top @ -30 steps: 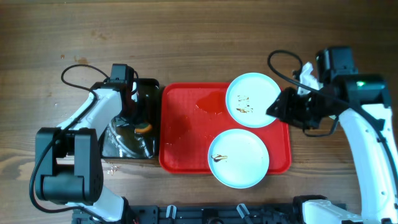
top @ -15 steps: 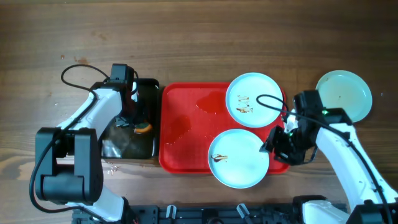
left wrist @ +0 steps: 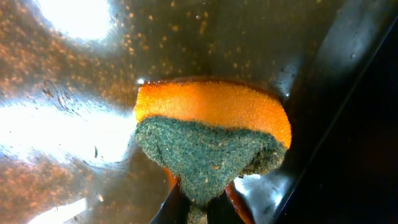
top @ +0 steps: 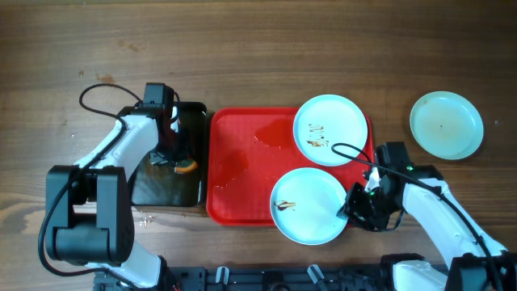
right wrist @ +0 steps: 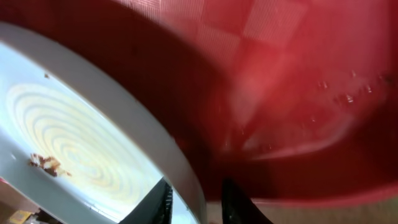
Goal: Clean dirty plates on tray and stack at the side
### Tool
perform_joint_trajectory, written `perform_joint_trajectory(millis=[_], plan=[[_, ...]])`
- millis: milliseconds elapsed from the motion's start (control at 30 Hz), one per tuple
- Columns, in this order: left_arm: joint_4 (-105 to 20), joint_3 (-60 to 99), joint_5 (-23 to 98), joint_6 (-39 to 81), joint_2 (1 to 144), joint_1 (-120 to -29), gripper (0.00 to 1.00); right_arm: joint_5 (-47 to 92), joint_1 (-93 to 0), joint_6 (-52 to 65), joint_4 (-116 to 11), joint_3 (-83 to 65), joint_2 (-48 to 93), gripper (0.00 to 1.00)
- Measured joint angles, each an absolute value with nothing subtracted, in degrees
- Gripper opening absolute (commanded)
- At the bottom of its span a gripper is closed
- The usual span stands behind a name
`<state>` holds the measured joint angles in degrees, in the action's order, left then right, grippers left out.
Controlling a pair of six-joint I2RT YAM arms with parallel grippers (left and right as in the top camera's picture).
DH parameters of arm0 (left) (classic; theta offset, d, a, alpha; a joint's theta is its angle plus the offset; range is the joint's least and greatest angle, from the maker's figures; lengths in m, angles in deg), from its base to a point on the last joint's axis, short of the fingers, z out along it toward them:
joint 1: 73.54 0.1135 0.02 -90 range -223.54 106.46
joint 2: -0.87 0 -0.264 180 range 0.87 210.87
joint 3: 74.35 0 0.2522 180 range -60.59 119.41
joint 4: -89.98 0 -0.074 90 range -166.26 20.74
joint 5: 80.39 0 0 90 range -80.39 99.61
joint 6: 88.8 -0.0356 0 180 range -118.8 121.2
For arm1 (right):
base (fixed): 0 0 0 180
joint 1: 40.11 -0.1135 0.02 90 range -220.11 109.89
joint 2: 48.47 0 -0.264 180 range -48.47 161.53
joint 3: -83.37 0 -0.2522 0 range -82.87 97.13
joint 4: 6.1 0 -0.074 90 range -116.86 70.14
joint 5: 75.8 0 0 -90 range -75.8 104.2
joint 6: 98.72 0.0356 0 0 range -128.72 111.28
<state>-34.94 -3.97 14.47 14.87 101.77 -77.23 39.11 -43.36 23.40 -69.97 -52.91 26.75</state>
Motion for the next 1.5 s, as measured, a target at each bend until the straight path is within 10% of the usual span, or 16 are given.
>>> perform_joint_trajectory(millis=[33,733,1500], plan=[[-34.9,-4.0,14.5,14.9,101.8,-77.2,0.04,39.3,-43.4,23.7,-69.3,-53.4,26.7,0.05],[-34.4,-4.2,16.7,15.3,97.6,-77.1,0.04,41.2,-43.4,25.8,-65.6,-54.1,26.6,0.05],[-29.1,-3.9,58.0,9.2,79.7,-92.2,0.04,42.1,-56.2,33.1,-55.8,-54.5,26.6,0.05]])
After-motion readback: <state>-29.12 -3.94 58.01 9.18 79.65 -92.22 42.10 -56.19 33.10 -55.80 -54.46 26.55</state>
